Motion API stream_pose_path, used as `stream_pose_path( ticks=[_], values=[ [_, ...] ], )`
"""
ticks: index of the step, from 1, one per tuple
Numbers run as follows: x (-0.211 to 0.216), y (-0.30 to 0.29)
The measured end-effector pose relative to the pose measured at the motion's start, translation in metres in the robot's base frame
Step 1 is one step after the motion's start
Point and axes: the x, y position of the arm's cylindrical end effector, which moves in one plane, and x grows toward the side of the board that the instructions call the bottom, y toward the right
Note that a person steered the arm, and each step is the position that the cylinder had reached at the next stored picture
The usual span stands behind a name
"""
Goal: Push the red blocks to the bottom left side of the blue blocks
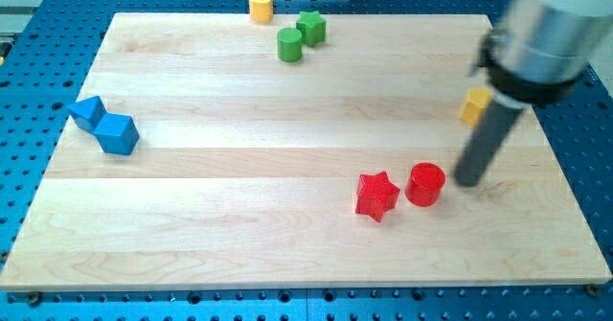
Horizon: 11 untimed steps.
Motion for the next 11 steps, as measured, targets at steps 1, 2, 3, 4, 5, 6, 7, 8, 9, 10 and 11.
stream_pose_path(
  ticks=[1, 2, 3, 4, 5, 6, 7, 8, 9, 10, 11],
  values=[
    [0.015, -0.014],
    [0.025, 0.006],
    [0.037, -0.055],
    [0.039, -0.117],
    [0.046, -0.176],
    [0.072, -0.219],
    [0.104, -0.140],
    [0.109, -0.162],
    [0.105, -0.210],
    [0.090, -0.247],
    [0.086, -0.268]
  ],
)
